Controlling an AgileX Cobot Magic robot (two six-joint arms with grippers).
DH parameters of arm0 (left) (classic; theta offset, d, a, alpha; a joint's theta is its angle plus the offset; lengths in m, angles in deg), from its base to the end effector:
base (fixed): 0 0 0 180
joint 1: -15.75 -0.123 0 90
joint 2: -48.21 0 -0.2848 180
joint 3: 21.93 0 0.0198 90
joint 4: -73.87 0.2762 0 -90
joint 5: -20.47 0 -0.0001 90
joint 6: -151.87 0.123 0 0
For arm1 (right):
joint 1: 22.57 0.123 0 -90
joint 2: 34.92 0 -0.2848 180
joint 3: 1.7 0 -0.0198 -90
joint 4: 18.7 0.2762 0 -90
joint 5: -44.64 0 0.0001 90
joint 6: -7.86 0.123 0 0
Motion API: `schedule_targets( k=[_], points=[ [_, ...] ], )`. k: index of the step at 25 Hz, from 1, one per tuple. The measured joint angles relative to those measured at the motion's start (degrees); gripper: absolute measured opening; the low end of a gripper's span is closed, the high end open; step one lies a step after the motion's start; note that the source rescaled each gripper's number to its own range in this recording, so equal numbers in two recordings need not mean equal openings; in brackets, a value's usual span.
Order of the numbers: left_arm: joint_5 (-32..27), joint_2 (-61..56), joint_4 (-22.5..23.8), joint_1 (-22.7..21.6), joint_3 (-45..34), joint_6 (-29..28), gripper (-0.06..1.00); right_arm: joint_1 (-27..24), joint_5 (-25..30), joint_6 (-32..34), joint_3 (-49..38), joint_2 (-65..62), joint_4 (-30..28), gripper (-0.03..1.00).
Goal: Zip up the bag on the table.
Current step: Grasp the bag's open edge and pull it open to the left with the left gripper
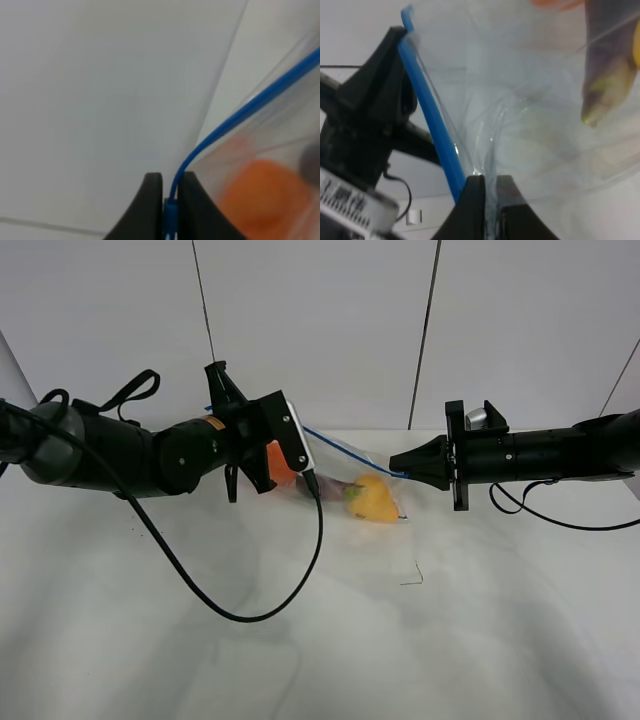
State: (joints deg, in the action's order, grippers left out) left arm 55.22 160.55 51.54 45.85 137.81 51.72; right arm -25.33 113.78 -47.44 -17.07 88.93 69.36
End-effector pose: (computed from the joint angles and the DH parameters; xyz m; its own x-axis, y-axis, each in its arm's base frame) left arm 0.3968 -0.1993 0.1933 0.1956 0.8755 -0.4419 0.2774 0.3828 0.8812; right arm 0.3847 0.0965 0.1277 -0.9653 0.2215 -0.1383 -0.0634 0.3153 0.9469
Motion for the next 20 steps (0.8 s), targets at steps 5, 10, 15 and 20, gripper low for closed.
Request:
schedule_targets(
  k=[5, 10, 15, 20],
  points=[
    [-0.5, 0.0, 0.9, -3.7, 0.0, 0.2, 0.0, 0.1, 0.0, 0.0, 0.0, 0.0, 0.0, 0.0],
    [-1.3, -0.1, 0.7, -6.5, 0.0, 0.3, 0.0, 0.1, 0.0, 0.0, 0.0, 0.0, -0.4, 0.0],
    [-1.6, -0.1, 0.0, -9.4, 0.0, 0.3, 0.0, 0.1, 0.0, 0.0, 0.0, 0.0, -1.1, 0.0],
    [-1.7, -0.1, -0.2, -10.1, 0.0, 0.3, 0.0, 0.1, 0.0, 0.0, 0.0, 0.0, -1.4, 0.0]
  ],
)
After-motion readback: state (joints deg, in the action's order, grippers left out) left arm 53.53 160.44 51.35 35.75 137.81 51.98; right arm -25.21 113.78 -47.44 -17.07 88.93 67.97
